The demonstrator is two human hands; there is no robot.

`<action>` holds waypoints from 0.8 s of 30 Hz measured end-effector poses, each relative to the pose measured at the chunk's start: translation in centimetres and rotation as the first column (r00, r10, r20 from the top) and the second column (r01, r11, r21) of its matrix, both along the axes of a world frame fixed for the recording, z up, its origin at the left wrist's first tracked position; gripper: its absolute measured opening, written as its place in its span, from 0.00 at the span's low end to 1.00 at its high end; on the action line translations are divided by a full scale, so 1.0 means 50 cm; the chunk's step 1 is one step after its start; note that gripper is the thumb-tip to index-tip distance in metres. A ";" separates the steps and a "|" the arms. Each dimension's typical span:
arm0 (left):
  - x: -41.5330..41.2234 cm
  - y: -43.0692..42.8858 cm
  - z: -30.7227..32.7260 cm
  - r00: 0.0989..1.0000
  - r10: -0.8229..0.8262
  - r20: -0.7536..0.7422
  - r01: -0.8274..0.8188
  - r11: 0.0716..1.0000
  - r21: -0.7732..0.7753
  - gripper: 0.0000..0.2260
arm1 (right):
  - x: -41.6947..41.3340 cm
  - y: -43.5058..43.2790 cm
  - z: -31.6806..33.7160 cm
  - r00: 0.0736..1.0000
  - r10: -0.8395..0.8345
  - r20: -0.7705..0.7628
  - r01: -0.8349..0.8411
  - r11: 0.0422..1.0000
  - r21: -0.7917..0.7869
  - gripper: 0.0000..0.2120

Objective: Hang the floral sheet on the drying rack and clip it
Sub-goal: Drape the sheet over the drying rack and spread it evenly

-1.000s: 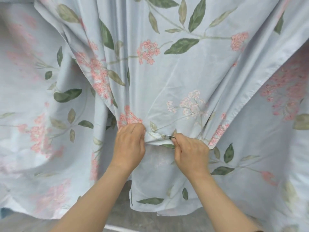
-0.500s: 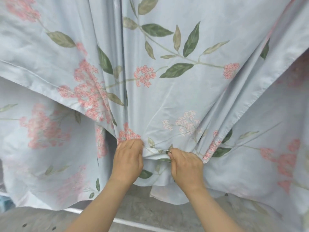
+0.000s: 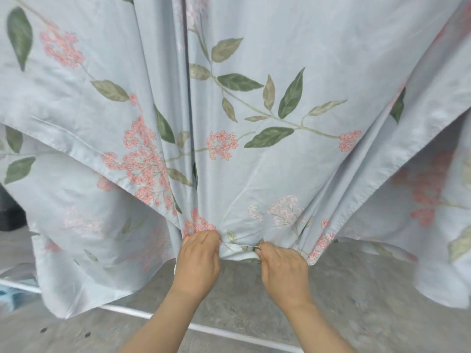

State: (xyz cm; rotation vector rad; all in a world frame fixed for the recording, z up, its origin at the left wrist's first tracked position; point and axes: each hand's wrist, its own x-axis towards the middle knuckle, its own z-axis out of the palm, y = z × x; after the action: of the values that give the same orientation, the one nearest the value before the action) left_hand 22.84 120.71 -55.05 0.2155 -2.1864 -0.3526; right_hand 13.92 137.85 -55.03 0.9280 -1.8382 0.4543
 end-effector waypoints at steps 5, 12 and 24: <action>0.001 -0.001 -0.016 1.000 -0.001 0.016 0.001 1.000 0.003 0.06 | 0.003 -0.002 -0.021 1.000 0.003 0.027 -0.003 1.000 -0.002 0.14; 0.001 -0.008 -0.023 0.999 -0.006 0.034 0.006 1.000 0.000 0.08 | 0.009 -0.001 -0.025 0.997 -0.010 0.081 0.008 0.999 0.034 0.14; -0.032 -0.044 -0.009 0.994 -0.085 0.068 0.089 0.994 -0.067 0.05 | -0.061 -0.013 -0.012 0.988 0.060 0.142 -0.068 0.996 0.052 0.07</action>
State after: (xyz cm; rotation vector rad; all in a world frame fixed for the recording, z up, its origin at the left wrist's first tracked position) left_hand 21.25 118.52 -55.52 0.0939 -2.2734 -0.3204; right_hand 10.86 137.19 -55.64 1.0185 -1.9611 0.5204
